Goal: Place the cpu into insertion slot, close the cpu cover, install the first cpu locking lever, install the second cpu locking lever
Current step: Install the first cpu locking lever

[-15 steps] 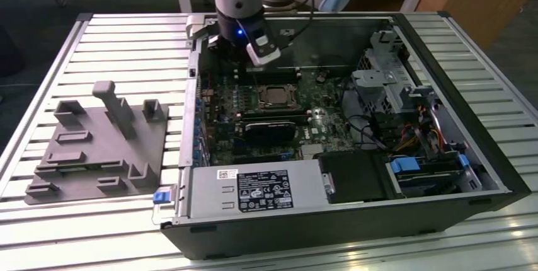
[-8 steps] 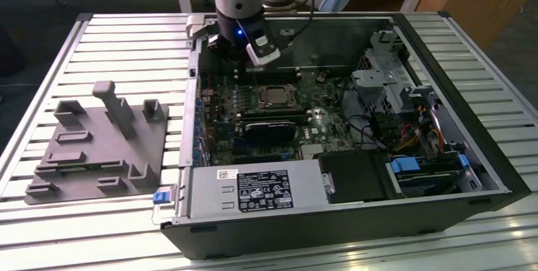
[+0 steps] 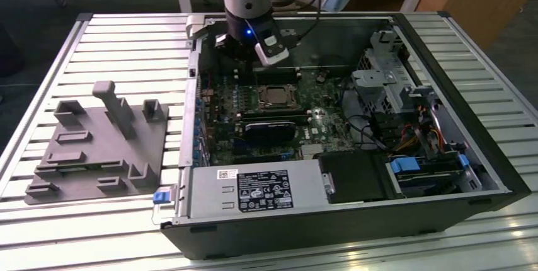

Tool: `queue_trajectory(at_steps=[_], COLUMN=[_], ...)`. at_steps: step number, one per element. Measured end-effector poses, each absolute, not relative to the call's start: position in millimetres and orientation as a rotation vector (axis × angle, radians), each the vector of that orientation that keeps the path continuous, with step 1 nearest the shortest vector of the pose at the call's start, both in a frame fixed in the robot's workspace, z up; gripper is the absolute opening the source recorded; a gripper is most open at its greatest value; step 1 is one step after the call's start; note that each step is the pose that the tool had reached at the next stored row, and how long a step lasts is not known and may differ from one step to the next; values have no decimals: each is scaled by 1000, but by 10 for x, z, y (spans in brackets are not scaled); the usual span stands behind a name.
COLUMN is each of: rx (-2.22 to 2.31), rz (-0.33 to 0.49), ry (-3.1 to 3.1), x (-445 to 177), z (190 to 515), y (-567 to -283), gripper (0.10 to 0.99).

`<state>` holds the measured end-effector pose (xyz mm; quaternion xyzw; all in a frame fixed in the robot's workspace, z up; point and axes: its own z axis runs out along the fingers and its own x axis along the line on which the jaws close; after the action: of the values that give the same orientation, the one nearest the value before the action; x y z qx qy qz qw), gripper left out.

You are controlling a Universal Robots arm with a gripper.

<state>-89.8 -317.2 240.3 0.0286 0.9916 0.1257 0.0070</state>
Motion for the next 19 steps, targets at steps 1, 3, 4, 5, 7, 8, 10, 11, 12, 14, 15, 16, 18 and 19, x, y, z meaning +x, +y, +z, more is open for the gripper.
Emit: queue_trajectory(at_steps=[1, 3, 4, 5, 7, 8, 10, 11, 12, 14, 15, 16, 18, 19], rx=[90, 90, 90, 90, 90, 90, 90, 90, 90, 90, 90, 89, 85, 82], rz=[393, 393, 393, 393, 393, 393, 393, 393, 393, 393, 393, 393, 391, 390], ry=[3101, 3101, 3101, 3101, 3101, 3101, 3101, 3102, 3101, 3101, 3101, 3099, 3080, 3067], x=[-870, -809, -777, -744, -680, -650, -603, -596, -596, -595, -595, -595, -596, -598], z=[2403, 2402, 2402, 2402, 2402, 2402, 2402, 2403, 2402, 2402, 2402, 2401, 2397, 2395], y=[-3172, -3172, -3172, -3172, -3172, -3172, -3172, -3173, -3173, -3172, -3172, -3172, -3172, -3172], gripper=[106, 106, 106, 106, 106, 106, 106, 106, 106, 106, 106, 106, 106, 106])
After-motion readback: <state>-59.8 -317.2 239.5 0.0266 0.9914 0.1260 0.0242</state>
